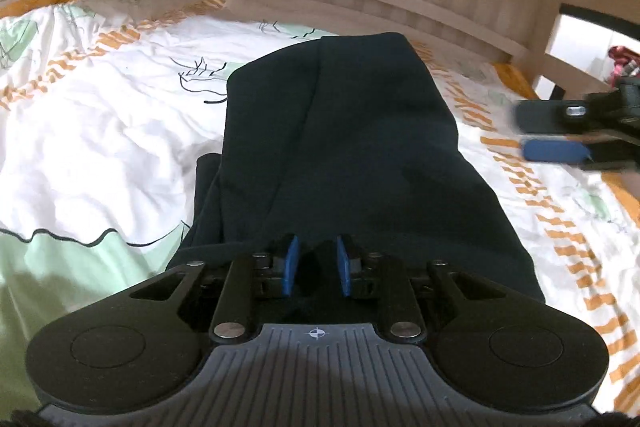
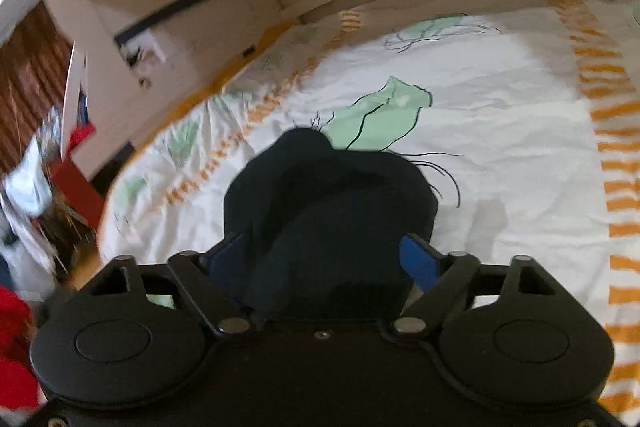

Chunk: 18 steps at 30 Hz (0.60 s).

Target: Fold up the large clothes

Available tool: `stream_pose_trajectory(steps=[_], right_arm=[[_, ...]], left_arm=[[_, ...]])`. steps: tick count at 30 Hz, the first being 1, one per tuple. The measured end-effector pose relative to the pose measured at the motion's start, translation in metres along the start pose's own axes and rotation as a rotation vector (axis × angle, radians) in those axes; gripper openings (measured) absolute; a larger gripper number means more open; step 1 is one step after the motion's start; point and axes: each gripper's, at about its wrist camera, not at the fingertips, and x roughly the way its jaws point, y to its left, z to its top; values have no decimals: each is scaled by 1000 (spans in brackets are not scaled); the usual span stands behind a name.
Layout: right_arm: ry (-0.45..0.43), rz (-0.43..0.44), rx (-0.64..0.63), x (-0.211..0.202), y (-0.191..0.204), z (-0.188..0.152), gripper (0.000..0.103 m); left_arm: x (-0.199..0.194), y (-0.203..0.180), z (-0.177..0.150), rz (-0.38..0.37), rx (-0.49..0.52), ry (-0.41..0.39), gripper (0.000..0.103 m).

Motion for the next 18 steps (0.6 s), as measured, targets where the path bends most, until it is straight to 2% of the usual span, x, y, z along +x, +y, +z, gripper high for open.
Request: stream_pose_trajectory(steps=[2,6,11,18], right_arm=[[14,6,-60,12,11,1,65],[11,8,-140,41,28,10,53],[18,-63,-191,87,33,28,52],[201,-171,-162,157,20,31,49]], left_arm=[[5,0,-2,1,5,-3,22],[8,6,1,-14,-24,11,22],[11,10,3,-23,-37,20,22],[13,13,2,-27,-43,26,22]])
